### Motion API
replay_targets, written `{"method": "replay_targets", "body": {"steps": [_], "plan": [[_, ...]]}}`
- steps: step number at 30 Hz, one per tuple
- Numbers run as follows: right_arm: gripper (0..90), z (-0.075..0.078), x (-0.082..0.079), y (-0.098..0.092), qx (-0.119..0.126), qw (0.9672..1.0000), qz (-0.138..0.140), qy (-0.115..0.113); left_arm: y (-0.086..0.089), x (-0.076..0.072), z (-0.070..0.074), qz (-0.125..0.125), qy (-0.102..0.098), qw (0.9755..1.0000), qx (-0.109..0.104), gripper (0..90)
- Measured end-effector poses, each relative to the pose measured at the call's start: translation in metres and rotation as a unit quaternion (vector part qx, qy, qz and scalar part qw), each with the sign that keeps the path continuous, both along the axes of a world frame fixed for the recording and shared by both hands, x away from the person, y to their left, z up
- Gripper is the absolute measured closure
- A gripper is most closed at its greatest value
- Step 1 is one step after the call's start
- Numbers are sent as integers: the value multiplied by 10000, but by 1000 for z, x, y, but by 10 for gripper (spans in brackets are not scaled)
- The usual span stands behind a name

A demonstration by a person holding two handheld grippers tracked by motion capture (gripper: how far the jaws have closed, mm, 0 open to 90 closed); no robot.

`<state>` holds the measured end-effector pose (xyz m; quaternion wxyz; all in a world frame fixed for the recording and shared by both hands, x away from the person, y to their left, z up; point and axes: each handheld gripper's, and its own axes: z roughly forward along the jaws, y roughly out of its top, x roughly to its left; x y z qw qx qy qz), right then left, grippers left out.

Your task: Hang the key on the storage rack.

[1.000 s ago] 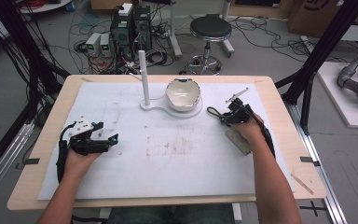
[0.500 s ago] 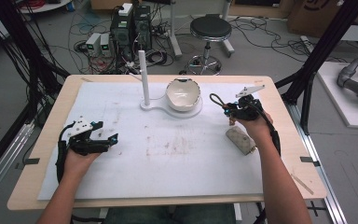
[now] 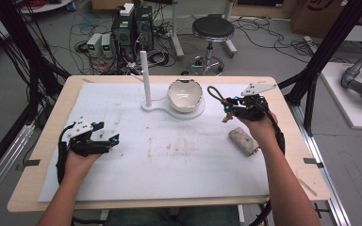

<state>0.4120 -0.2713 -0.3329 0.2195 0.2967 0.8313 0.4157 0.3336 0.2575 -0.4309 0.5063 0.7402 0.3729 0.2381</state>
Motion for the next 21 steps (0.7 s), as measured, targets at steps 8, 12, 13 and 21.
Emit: {"method": "replay_targets", "body": {"steps": [8, 12, 13, 21], "plan": [[719, 25, -12, 20, 79, 9990, 309, -307, -1, -1, 1, -1, 7, 10000, 74, 173], [718, 33, -15, 30, 54, 9984, 404, -385, 1, -3, 2, 17, -24, 9999, 99, 173], [718, 33, -15, 30, 54, 9984, 404, -385, 1, -3, 2, 17, -24, 9999, 99, 173], [718, 39, -13, 49, 54, 9970, 584, -508, 13, -15, 2, 120, -81, 9998, 131, 173]]}}
